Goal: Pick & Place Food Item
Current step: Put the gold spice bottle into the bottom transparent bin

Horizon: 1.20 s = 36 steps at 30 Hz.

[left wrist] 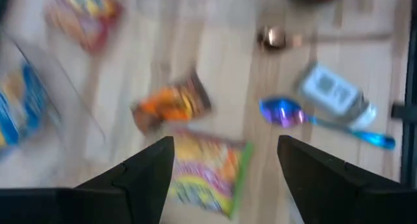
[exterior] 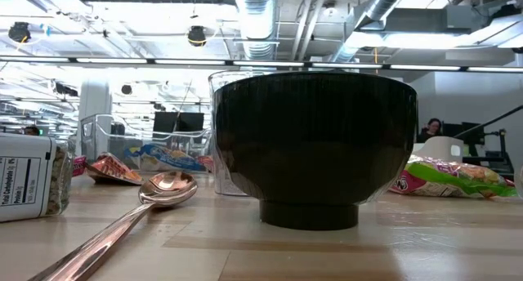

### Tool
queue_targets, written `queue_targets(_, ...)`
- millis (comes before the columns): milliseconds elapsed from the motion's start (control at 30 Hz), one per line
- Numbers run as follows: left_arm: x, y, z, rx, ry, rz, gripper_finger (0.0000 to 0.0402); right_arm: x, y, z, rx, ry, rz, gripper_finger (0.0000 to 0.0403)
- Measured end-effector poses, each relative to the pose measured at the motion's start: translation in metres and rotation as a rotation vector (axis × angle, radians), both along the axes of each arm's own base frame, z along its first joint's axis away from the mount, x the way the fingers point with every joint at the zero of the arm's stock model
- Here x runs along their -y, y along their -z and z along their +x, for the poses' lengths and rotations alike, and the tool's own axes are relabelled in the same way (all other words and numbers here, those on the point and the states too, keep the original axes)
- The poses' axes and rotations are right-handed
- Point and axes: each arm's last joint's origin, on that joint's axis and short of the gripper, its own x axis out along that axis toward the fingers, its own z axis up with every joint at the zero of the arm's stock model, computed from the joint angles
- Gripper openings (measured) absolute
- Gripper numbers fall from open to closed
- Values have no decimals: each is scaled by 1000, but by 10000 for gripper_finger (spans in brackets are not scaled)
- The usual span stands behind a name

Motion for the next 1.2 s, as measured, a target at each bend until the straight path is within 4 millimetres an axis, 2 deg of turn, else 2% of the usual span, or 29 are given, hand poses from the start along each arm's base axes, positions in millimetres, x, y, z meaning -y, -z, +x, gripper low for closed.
queue_targets(200,28,24,0,-189,-87,-45,267,3,-4,-2,11,-1,14,240)
queue_targets(367,42,30,-10,-267,-124,-103,267,5,-7,-4,16,-2,24,240)
queue_targets(633,55,21,-33,-228,-102,-240,267,9,-11,-7,21,-10,45,240)
queue_targets(733,63,23,-38,-179,-74,-213,267,11,-14,-8,29,-9,62,240)
queue_targets(933,85,38,-34,-170,-48,-210,274,12,-17,-13,42,-16,118,240)
queue_targets(1200,101,57,-26,-217,-29,-149,306,5,-19,-23,55,-53,168,240)
